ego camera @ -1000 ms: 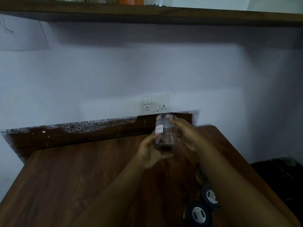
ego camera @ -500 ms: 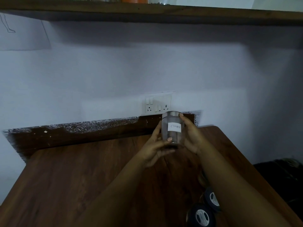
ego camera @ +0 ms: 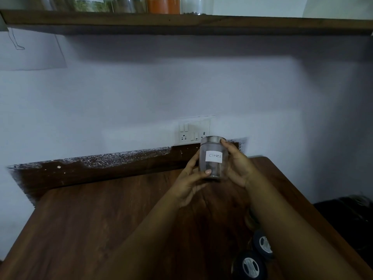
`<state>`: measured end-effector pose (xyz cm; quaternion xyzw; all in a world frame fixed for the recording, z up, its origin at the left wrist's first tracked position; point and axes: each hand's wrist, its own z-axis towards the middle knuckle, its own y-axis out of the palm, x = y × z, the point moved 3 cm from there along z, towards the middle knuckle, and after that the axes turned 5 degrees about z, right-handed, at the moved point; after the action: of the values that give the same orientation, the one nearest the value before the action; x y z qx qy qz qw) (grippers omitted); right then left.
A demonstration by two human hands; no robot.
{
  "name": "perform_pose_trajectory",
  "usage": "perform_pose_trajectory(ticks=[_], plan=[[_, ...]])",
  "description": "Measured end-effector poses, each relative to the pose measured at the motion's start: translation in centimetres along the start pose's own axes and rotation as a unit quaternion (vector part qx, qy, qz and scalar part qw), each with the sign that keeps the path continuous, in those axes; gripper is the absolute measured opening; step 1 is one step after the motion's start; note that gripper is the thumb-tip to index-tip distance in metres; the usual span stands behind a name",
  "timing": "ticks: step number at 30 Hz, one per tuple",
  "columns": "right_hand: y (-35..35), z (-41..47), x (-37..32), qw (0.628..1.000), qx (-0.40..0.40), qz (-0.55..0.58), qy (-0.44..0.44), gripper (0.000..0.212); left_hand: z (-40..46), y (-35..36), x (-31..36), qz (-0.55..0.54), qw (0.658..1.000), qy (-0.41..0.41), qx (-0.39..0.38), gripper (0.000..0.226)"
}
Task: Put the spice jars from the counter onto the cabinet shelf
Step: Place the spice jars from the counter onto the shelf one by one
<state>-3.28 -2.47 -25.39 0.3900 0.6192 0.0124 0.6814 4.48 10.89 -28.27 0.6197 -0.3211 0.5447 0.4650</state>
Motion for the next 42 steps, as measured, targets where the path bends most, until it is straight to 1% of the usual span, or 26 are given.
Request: perform_pose_trajectory(ticks=[4,6,9,14,18,20,22,25,27,29,31,34,37,39,42], plan=[[0.1,-0.4,-0.1,1.0,0.008,-0.012,-0.016,0.062,-0.2,0.0,0.4,0.0,1.0,0.015,-0.001,0.08],[0.3,-0.7,0.1,1.0,0.017,-0.014,0.0,0.058,-0.4,0.1,0.4,0.01,1.0,0.025,0.014,0.081],[0.6,-1.1,0.6,0.999,0.027,-0.021,0.029,0.059,-0.5,0.4,0.6,0.032,0.998,0.036,0.041,0.082],[0.7,-2.1,-0.2,0.999,0.018,-0.01,0.049,0.057,-0.3,1.2,0.9,0.0,0.997,0.033,0.065,0.084],[0.0,-2.9,-1.6,0.997,0.041,-0.018,0.07,0.057,0.2,3.1,1.2,0.025,0.996,0.031,0.084,0.08],[-0.6,-3.4,-2.6,0.995,0.059,-0.022,0.076,0.057,0.7,4.4,1.3,0.053,0.993,0.034,0.098,0.072],[-1.2,-3.9,-3.8,0.994,0.077,-0.023,0.072,0.056,1.1,6.1,1.6,0.069,0.992,0.042,0.101,0.066],[-2.1,-4.7,-6.0,0.994,0.086,-0.02,0.06,0.054,1.8,8.5,2.6,0.066,0.992,0.054,0.093,0.066],[-2.6,-5.3,-8.0,0.995,0.085,-0.022,0.038,0.051,2.3,9.8,3.6,0.08,0.991,0.063,0.088,0.068],[-2.7,-6.0,-10.1,0.996,0.079,-0.033,0.015,0.045,2.7,11.1,5.0,0.113,0.987,0.077,0.085,0.073],[-2.7,-6.6,-12.3,0.996,0.074,-0.052,-0.016,0.045,3.0,12.3,6.7,0.159,0.978,0.094,0.093,0.079],[-2.0,-7.1,-15.6,0.992,0.051,-0.093,-0.073,0.051,3.6,14.0,9.7,0.233,0.953,0.146,0.126,0.076],[-0.5,-8.0,-19.2,0.982,0.017,-0.126,-0.139,0.048,3.9,15.8,13.4,0.278,0.926,0.208,0.152,0.071],[0.7,-8.6,-21.6,0.969,0.008,-0.155,-0.192,0.049,4.1,16.8,15.7,0.289,0.912,0.243,0.163,0.073],[2.5,-9.1,-25.0,0.925,0.028,-0.238,-0.295,0.052,4.4,18.5,19.4,0.281,0.895,0.303,0.168,0.077]])
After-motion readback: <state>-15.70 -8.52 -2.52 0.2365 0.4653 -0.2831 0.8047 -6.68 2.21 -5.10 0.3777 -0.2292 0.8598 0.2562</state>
